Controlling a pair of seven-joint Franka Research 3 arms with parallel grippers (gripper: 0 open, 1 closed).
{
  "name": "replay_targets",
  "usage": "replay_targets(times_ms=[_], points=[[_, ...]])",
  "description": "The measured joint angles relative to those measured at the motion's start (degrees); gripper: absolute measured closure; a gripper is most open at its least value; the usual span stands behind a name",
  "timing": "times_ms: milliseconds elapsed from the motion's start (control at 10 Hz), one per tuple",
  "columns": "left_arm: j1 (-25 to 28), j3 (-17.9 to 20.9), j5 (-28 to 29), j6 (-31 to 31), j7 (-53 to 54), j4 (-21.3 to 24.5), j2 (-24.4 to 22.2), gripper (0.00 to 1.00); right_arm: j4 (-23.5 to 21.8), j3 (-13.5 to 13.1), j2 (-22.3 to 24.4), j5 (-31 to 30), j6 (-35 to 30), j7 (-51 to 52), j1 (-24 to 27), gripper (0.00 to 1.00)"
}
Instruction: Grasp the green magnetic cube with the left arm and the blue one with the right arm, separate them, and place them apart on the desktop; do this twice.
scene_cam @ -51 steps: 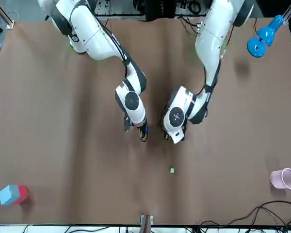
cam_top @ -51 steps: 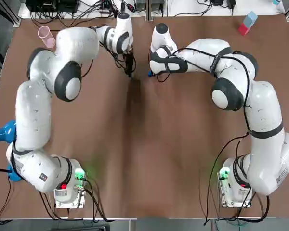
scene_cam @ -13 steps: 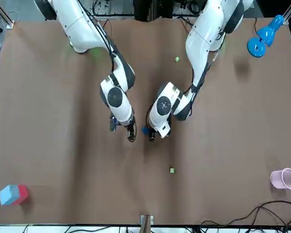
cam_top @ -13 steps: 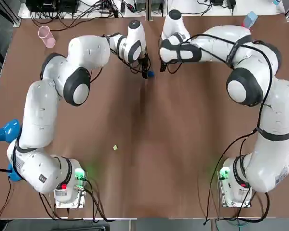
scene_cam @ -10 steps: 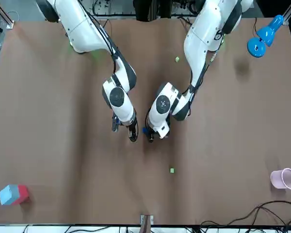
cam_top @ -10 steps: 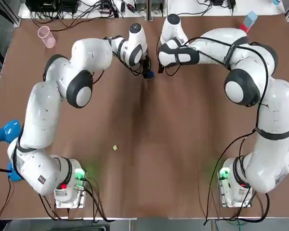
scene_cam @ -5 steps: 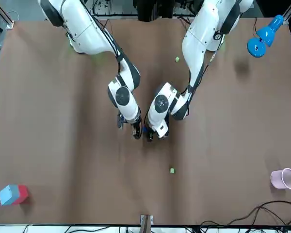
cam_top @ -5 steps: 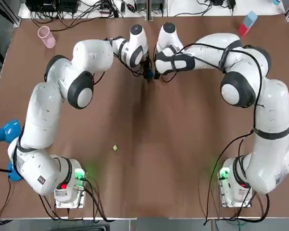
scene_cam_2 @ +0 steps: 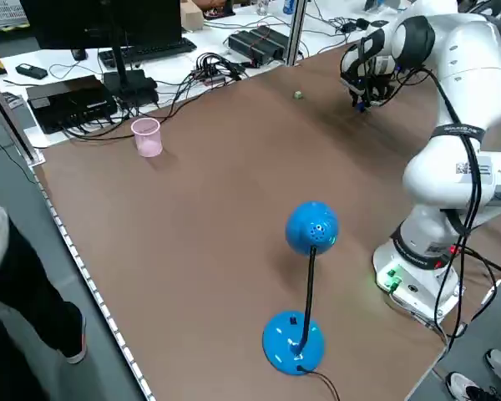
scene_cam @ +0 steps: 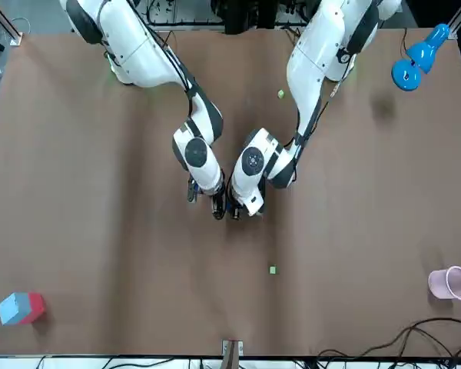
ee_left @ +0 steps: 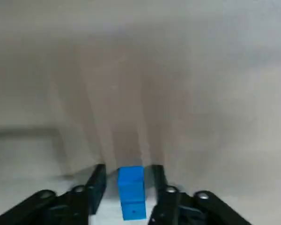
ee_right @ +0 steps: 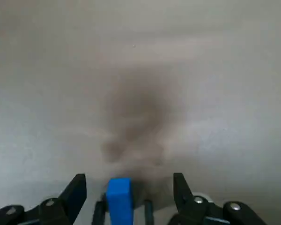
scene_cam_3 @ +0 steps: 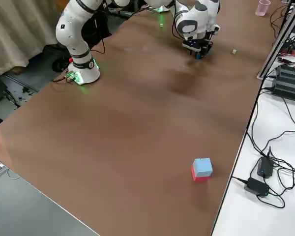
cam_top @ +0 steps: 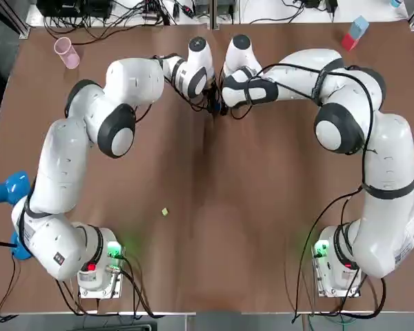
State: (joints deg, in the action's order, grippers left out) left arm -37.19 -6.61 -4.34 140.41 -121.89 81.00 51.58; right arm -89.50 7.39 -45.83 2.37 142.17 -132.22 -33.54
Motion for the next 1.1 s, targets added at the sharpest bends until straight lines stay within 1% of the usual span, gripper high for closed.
replay_targets(times_ms=[100,200,400,600,800,1000,1100], points=[[-0.07,0.03,0.00,-0.02,0.00,0.00,-0.02,0.62,0.23,0.00,-0.43,0.00,0.10,-0.10,0.00,0.16],[-0.07,0.04,0.00,-0.02,0.00,-0.01,-0.02,0.62,0.62,0.01,-0.75,0.00,0.10,-0.21,0.00,0.16],[-0.07,0.04,-0.01,-0.05,0.00,-0.01,-0.04,0.66,1.07,0.04,-1.03,0.00,0.10,-0.27,-0.01,0.18],[-0.07,0.01,-0.01,-0.09,0.00,-0.01,-0.08,0.76,1.18,0.08,-1.08,0.00,0.10,-0.34,-0.02,0.19],[-0.03,0.11,-0.01,0.07,0.00,-0.04,-0.08,0.76,1.33,0.19,-1.45,0.00,0.18,-0.91,-0.17,0.19],[0.24,0.42,-0.01,0.19,0.00,-0.42,-0.09,0.76,1.58,0.23,-1.89,0.00,0.44,-1.18,-0.62,0.23],[0.32,0.43,-0.01,0.18,0.00,-0.86,-0.17,0.76,1.81,0.22,-2.09,0.00,0.48,-1.19,-0.72,0.32]])
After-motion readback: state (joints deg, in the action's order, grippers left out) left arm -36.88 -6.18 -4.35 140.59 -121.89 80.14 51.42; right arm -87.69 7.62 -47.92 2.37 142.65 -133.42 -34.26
